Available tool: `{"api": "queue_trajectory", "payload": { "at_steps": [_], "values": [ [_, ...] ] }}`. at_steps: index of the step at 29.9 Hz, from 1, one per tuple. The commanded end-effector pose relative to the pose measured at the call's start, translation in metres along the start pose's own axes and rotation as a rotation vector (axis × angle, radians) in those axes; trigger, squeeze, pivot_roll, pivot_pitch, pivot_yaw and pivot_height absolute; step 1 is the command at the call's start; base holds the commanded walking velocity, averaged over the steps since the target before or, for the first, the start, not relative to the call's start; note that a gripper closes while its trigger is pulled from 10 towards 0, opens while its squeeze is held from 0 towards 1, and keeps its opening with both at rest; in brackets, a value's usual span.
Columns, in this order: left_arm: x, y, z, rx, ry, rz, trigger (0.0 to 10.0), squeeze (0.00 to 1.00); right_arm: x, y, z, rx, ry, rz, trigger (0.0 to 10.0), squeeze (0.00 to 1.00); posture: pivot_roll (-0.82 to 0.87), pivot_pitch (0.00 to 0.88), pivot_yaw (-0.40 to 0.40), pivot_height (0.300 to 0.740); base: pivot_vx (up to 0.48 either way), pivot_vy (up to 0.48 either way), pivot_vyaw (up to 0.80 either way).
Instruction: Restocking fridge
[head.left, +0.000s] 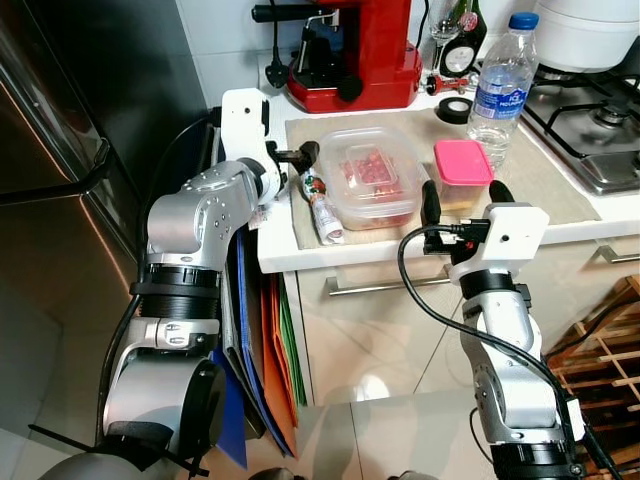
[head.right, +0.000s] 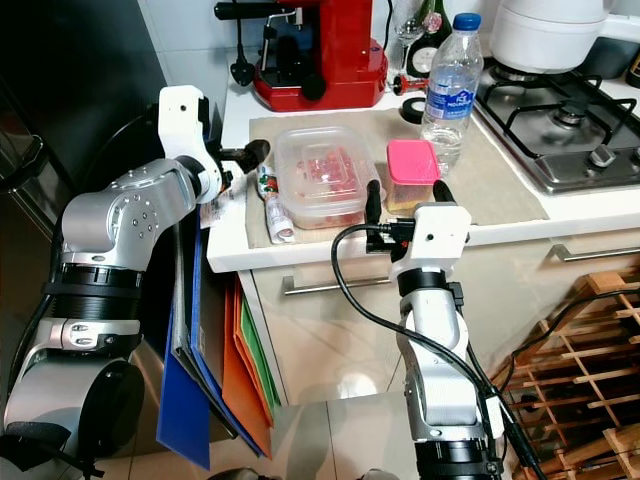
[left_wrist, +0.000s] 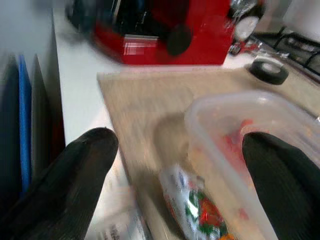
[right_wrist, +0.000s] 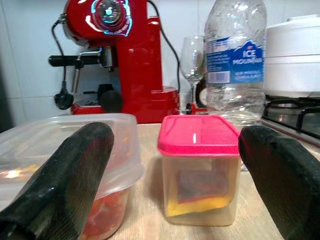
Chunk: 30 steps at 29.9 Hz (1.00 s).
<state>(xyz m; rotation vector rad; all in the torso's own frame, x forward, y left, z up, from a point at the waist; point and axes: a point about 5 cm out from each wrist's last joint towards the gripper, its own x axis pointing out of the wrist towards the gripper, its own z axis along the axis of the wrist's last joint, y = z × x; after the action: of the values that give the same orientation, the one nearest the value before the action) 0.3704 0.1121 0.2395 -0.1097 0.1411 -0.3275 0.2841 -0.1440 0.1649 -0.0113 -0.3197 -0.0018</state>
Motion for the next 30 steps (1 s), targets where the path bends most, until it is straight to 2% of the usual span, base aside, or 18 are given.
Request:
{"api": "queue_trajectory", "payload": {
  "at_steps": [1, 4, 9, 10, 11, 12, 22, 23, 24, 26, 27, 28, 30],
  "values": [
    [-0.009, -0.007, 0.012, 0.115, -0.109, -0.040, 10.0, 0.00, 0.009, -0.001, 0.003, -0.012, -0.015, -0.025, 10.0, 0.00, -0.02, 0.011, 0.120, 0.740, 0.000, 0.000, 0.00],
    [-0.017, -0.007, 0.003, 0.192, -0.123, -0.033, 10.0, 0.00, 0.016, -0.001, 0.004, -0.008, -0.021, -0.034, 10.0, 0.00, -0.01, 0.013, 0.114, 0.740, 0.000, 0.000, 0.00],
    [-0.025, -0.005, -0.013, 0.182, -0.089, -0.005, 10.0, 0.00, 0.026, 0.000, -0.002, 0.075, 0.029, -0.089, 10.0, 0.00, 0.02, 0.008, 0.098, 0.740, 0.000, 0.000, 0.00],
    [-0.027, -0.004, -0.015, 0.187, -0.089, -0.001, 10.0, 0.00, 0.029, -0.001, -0.005, 0.093, 0.048, -0.107, 10.0, 0.87, 0.02, 0.006, 0.097, 0.740, 0.000, 0.000, 0.00],
    [-0.028, -0.004, -0.016, 0.191, -0.091, 0.001, 10.0, 0.00, 0.031, -0.001, -0.007, 0.103, 0.060, -0.119, 10.0, 0.87, 0.03, 0.003, 0.094, 0.740, 0.000, 0.000, 0.00],
    [-0.029, -0.004, -0.017, 0.195, -0.090, 0.003, 10.0, 0.00, 0.032, -0.002, -0.009, 0.107, 0.064, -0.122, 10.0, 1.00, 0.03, 0.001, 0.093, 0.740, 0.000, 0.000, 0.00],
    [-0.030, 0.001, -0.018, 0.192, -0.085, 0.022, 10.0, 0.00, 0.040, -0.004, -0.023, 0.091, 0.141, -0.150, 10.0, 1.00, 0.04, 0.000, 0.086, 0.740, 0.000, 0.000, 0.00],
    [-0.030, 0.001, -0.018, 0.190, -0.084, 0.023, 10.0, 0.00, 0.041, -0.004, -0.024, 0.091, 0.143, -0.152, 10.0, 0.86, 0.04, 0.000, 0.086, 0.740, 0.000, 0.000, 0.00],
    [-0.031, 0.001, -0.018, 0.186, -0.082, 0.026, 10.0, 0.00, 0.041, -0.004, -0.024, 0.088, 0.146, -0.153, 10.0, 0.57, 0.04, 0.000, 0.085, 0.740, 0.000, 0.000, 0.00],
    [-0.031, 0.002, -0.018, 0.182, -0.081, 0.028, 10.0, 0.00, 0.042, -0.005, -0.025, 0.087, 0.148, -0.154, 10.0, 0.57, 0.04, 0.000, 0.085, 0.740, 0.000, 0.000, 0.00],
    [-0.031, 0.002, -0.019, 0.176, -0.078, 0.030, 10.0, 0.00, 0.042, -0.005, -0.025, 0.081, 0.151, -0.155, 10.0, 0.33, 0.04, 0.000, 0.082, 0.740, 0.000, 0.000, 0.00],
    [-0.031, 0.002, -0.020, 0.164, -0.072, 0.031, 10.0, 0.00, 0.043, -0.006, -0.026, 0.070, 0.159, -0.161, 10.0, 0.00, 0.04, 0.000, 0.082, 0.740, 0.000, 0.000, 0.00],
    [-0.030, 0.003, -0.022, 0.108, -0.056, 0.033, 10.0, 0.00, 0.043, -0.011, -0.031, 0.038, 0.200, -0.179, 10.0, 0.00, 0.03, 0.000, 0.079, 0.740, 0.000, 0.000, 0.00]
  ]
}}
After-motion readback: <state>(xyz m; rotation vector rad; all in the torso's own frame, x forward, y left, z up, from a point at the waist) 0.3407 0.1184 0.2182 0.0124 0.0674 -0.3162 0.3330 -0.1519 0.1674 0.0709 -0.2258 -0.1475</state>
